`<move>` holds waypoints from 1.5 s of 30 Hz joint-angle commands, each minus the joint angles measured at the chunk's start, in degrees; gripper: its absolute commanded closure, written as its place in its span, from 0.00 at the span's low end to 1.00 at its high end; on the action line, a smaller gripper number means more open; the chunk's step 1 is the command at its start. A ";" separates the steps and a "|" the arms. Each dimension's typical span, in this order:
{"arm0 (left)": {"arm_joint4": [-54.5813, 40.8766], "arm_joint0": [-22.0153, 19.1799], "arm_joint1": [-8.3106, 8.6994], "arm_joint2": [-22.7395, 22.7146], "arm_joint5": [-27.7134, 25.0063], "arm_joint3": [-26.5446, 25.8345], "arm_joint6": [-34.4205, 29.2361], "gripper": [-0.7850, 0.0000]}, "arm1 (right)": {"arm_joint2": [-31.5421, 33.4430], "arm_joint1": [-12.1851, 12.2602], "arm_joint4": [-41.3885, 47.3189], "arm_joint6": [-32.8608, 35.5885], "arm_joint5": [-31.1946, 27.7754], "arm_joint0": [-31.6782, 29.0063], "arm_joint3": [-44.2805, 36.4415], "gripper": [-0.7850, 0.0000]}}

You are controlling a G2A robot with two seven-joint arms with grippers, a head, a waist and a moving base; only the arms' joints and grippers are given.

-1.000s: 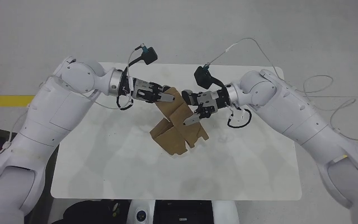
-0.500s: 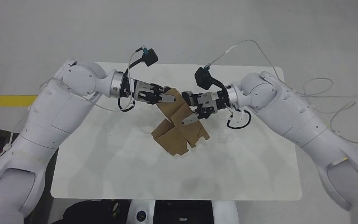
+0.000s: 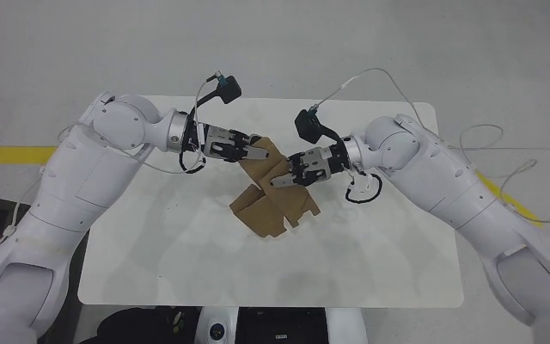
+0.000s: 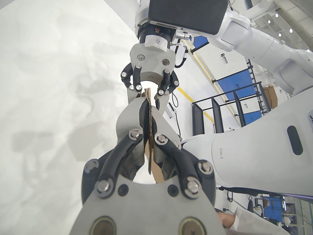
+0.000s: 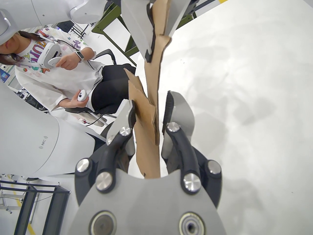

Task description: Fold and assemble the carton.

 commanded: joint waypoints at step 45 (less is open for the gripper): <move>3.79 11.46 0.45 -9.56 9.31 -0.37 20.94 0.00 | 10.85 3.00 10.89 -13.22 21.04 -9.27 -2.49 1.00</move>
